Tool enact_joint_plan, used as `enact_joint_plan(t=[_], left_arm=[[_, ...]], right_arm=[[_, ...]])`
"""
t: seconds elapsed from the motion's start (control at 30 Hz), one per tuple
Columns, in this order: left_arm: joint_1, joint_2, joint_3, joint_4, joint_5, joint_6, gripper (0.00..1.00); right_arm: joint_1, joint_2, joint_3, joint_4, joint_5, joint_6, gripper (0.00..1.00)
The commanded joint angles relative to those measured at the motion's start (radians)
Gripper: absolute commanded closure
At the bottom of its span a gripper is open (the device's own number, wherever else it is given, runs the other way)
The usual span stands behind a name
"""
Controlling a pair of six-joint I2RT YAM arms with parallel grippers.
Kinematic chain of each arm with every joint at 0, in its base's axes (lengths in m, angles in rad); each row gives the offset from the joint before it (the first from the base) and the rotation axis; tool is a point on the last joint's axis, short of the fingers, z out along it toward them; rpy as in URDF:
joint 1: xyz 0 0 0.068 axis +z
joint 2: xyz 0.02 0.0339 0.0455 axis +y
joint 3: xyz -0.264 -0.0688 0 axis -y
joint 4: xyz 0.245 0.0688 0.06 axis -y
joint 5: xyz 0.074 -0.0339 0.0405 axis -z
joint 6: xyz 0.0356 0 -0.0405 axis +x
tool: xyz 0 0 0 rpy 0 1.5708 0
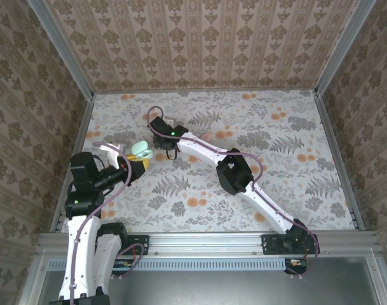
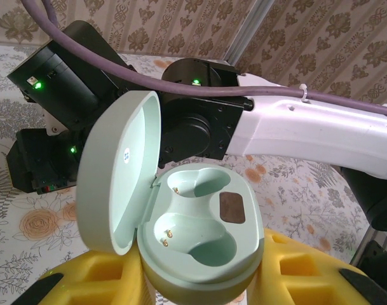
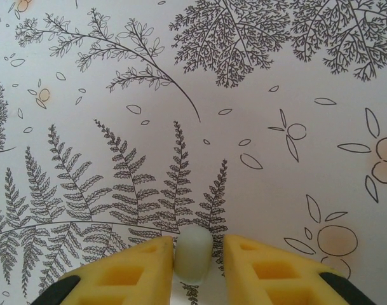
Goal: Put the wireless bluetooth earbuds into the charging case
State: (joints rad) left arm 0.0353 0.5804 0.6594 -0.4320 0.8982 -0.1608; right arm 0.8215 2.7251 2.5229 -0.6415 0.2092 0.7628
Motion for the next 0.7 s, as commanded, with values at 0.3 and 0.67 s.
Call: enact_joint_plan(t=[0.3,0.67], left_arm=[[0.011,-0.008,0.009,-0.019,0.025,0.033,0.76],[0.013,0.003,0.007,0.009,0.051,0.022,0.76]], right_arm=[[-0.012,-0.163,-0.212,0.067,-0.084,-0.051,0.78],[-0.065,-0.538,-0.726,0.287,-0.137,-0.081,0.83]])
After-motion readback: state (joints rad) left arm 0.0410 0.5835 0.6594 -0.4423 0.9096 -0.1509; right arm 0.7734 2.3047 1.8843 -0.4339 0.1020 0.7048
